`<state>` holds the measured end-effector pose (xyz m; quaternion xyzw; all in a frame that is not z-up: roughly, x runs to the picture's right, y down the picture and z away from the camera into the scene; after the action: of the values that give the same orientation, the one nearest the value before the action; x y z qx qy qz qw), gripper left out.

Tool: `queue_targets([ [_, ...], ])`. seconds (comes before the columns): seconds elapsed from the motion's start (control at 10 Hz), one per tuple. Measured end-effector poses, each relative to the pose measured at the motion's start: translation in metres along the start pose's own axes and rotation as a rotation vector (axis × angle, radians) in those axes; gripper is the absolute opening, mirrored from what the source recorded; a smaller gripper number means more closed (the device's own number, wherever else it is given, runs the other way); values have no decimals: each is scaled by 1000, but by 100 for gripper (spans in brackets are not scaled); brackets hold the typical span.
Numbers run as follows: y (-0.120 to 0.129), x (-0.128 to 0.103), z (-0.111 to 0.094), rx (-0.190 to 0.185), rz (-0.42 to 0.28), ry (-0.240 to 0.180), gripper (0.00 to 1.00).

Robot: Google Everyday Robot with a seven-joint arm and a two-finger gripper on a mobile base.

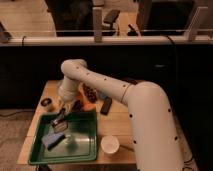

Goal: Place brush in tray

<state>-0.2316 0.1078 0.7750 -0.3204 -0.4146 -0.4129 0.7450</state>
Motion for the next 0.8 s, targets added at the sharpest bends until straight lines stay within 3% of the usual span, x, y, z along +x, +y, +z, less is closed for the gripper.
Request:
queue_targets([
  [0.2, -2, 1, 0, -1, -2, 1, 4],
  [0.4, -2, 3, 0, -3, -2, 1, 22],
  [0.6, -1, 4, 0, -10, -4, 1, 34],
  [0.8, -3, 4, 1, -14, -9, -1, 34],
])
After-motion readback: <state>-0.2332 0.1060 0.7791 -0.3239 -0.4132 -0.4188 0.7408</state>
